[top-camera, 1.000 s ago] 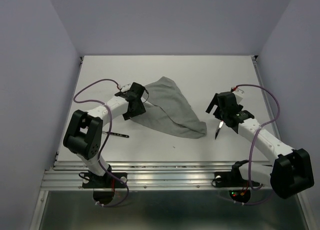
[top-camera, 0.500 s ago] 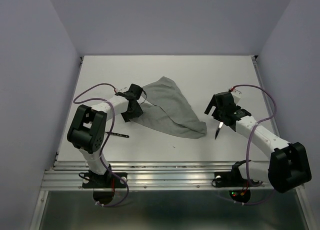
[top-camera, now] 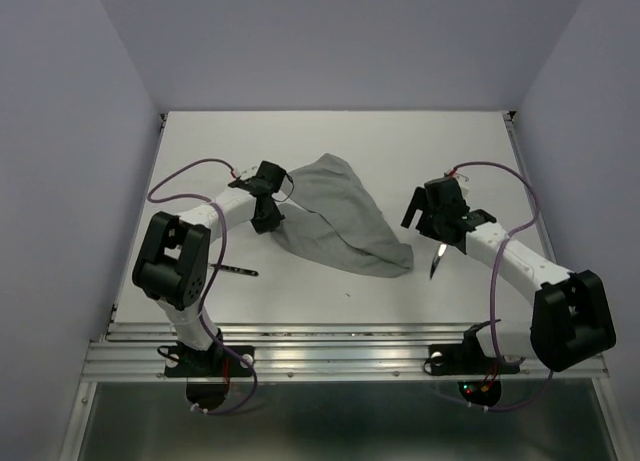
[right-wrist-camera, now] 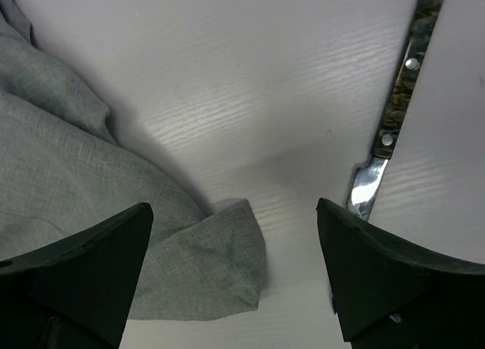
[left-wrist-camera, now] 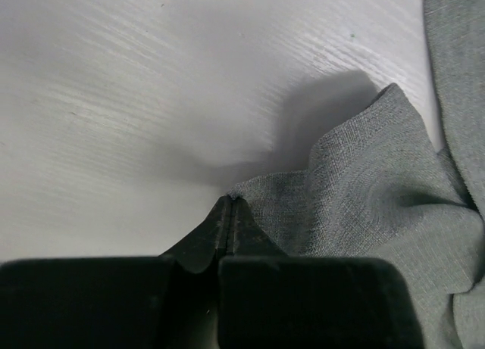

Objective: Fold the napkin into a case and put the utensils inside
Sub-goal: Pick up the crumpled napkin from the center of the board.

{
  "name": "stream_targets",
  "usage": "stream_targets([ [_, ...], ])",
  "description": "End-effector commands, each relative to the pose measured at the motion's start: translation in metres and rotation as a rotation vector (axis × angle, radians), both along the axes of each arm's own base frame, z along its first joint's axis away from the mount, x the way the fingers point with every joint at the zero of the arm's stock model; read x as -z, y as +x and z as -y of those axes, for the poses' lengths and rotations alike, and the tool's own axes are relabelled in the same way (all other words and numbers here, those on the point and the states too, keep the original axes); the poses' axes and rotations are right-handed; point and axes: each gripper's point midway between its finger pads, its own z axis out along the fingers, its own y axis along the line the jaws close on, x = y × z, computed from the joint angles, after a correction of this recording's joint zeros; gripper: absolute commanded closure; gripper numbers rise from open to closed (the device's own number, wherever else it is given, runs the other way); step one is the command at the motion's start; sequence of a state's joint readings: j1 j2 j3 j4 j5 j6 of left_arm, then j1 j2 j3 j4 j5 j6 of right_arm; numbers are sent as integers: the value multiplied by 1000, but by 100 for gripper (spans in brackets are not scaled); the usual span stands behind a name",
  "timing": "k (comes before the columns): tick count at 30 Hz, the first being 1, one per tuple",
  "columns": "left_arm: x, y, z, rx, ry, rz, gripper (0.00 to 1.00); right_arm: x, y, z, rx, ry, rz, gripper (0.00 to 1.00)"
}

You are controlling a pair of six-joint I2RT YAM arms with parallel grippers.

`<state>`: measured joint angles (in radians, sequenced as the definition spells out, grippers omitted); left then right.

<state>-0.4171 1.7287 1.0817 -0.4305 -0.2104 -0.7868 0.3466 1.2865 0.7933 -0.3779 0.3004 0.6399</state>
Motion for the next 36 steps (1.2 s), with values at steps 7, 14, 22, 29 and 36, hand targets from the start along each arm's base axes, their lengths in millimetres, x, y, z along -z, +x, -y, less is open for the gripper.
stream_targets([
  [7,-78,16,5,74,-35,171,100,4,-26,-67,-360,6,-86,23],
  [14,-81,20,2,80,-19,180,100,12,-51,-86,-522,39,-154,30],
  [22,-85,26,5,78,-27,186,100,47,-56,-84,-540,-12,-261,40],
  [29,-91,28,-1,62,-19,196,100,47,-40,-85,-500,-31,-230,97],
  [36,-127,64,-23,47,-12,282,100,-32,22,-81,-352,-49,39,99],
])
